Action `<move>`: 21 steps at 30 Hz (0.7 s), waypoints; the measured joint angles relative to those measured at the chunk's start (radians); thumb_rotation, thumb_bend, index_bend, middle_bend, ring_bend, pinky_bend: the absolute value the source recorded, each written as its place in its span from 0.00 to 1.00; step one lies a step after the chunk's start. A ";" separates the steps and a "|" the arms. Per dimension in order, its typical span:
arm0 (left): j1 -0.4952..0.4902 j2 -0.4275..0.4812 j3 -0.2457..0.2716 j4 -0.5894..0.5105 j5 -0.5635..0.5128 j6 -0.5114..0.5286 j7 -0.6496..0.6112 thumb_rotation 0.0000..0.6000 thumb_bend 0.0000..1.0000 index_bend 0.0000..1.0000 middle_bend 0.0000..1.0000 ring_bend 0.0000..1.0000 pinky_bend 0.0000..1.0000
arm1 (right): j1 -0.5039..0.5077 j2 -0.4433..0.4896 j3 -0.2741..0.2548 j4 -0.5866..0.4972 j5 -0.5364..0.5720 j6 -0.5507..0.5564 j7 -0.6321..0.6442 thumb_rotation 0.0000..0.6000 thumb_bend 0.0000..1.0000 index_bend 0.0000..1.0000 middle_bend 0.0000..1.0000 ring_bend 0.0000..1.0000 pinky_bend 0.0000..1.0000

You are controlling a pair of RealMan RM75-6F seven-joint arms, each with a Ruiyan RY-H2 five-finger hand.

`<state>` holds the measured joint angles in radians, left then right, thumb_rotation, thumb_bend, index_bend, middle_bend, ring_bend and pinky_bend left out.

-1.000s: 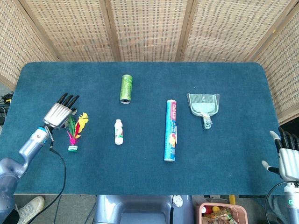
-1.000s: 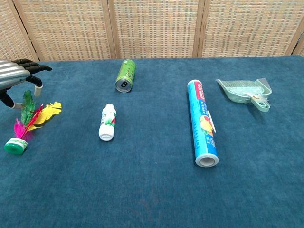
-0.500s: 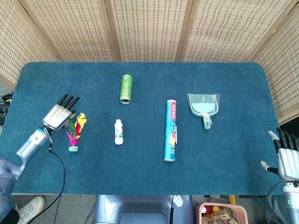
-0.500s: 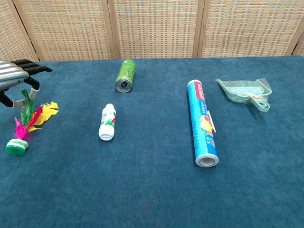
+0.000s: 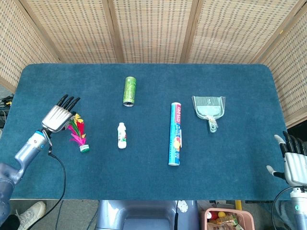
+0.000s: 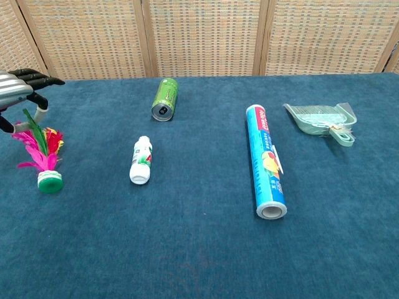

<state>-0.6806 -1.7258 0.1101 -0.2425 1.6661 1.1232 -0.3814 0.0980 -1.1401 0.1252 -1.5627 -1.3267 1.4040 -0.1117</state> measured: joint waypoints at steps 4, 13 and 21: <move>-0.002 0.035 -0.008 -0.005 -0.002 0.067 0.045 1.00 0.43 0.74 0.00 0.00 0.00 | -0.002 0.005 -0.002 -0.005 -0.008 0.005 0.008 1.00 0.00 0.00 0.00 0.00 0.00; -0.004 0.090 -0.003 -0.019 0.023 0.197 0.334 1.00 0.43 0.75 0.00 0.00 0.00 | -0.002 0.012 -0.008 -0.010 -0.017 0.000 0.019 1.00 0.00 0.00 0.00 0.00 0.00; -0.011 0.127 0.018 -0.095 0.052 0.204 0.567 1.00 0.43 0.75 0.00 0.00 0.00 | -0.002 0.015 -0.010 -0.012 -0.016 -0.001 0.019 1.00 0.00 0.00 0.00 0.00 0.00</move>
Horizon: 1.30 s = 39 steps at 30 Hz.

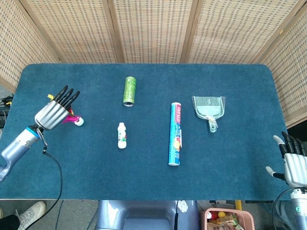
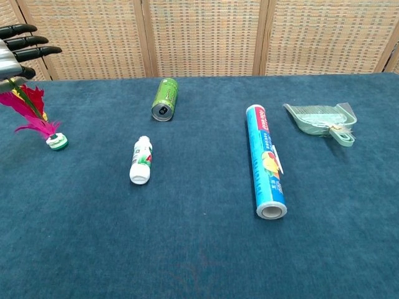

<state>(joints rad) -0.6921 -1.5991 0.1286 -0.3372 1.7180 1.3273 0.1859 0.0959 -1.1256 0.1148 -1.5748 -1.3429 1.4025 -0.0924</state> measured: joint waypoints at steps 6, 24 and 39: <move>-0.006 0.000 0.009 -0.033 0.010 -0.028 0.053 1.00 0.43 0.73 0.00 0.00 0.00 | -0.001 0.001 -0.002 -0.002 0.000 0.000 -0.001 1.00 0.00 0.00 0.00 0.00 0.00; 0.005 0.016 -0.019 -0.089 0.005 0.068 0.021 1.00 0.10 0.00 0.00 0.00 0.00 | -0.003 0.006 -0.004 -0.005 -0.008 0.005 0.010 1.00 0.00 0.00 0.00 0.00 0.00; 0.052 0.192 -0.143 -0.454 -0.108 0.183 -0.086 1.00 0.00 0.00 0.00 0.00 0.00 | -0.011 0.015 -0.013 -0.023 -0.042 0.030 0.021 1.00 0.00 0.00 0.00 0.00 0.00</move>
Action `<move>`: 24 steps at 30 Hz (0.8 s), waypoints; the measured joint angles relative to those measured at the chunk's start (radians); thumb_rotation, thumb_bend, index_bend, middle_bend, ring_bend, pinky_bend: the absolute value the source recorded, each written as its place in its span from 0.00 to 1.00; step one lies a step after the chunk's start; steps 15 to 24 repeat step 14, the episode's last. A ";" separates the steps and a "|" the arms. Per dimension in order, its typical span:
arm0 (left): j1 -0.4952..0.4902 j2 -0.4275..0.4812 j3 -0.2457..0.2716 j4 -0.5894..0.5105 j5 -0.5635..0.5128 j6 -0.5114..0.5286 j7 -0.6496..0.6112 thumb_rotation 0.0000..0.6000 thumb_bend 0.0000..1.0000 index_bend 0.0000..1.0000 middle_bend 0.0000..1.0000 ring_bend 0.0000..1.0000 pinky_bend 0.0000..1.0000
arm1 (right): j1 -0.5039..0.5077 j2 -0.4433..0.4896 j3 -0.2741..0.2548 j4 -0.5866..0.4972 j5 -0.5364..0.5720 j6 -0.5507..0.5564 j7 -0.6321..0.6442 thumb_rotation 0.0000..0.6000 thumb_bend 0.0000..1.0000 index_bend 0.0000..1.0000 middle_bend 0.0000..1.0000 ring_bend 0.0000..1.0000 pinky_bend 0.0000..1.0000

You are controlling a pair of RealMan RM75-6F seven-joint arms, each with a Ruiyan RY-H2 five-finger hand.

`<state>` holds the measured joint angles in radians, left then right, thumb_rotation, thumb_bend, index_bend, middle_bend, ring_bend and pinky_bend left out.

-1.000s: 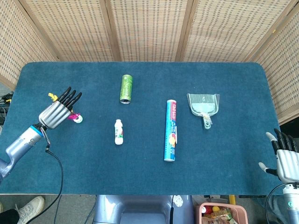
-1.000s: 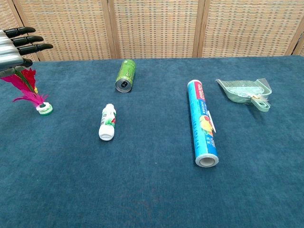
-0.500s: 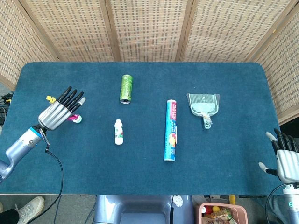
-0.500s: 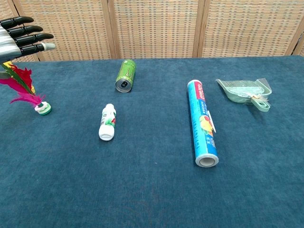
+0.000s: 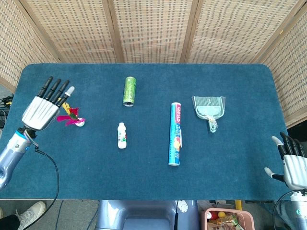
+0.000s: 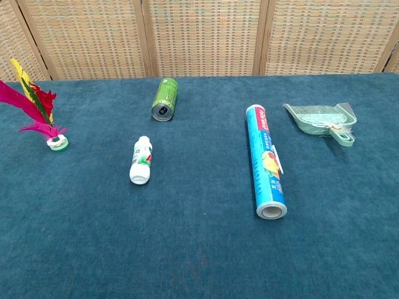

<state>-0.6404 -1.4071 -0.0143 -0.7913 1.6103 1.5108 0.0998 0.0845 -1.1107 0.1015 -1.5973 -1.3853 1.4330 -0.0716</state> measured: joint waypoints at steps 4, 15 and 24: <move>0.055 0.093 -0.021 -0.220 -0.061 0.013 -0.014 1.00 0.00 0.00 0.00 0.00 0.00 | -0.003 -0.001 0.001 0.003 -0.001 0.012 -0.016 1.00 0.00 0.00 0.00 0.00 0.00; 0.364 0.256 0.008 -0.705 -0.281 0.061 -0.076 1.00 0.00 0.00 0.00 0.00 0.00 | -0.021 0.008 0.008 -0.004 -0.005 0.051 -0.005 1.00 0.00 0.00 0.00 0.00 0.00; 0.364 0.256 0.008 -0.705 -0.281 0.061 -0.076 1.00 0.00 0.00 0.00 0.00 0.00 | -0.021 0.008 0.008 -0.004 -0.005 0.051 -0.005 1.00 0.00 0.00 0.00 0.00 0.00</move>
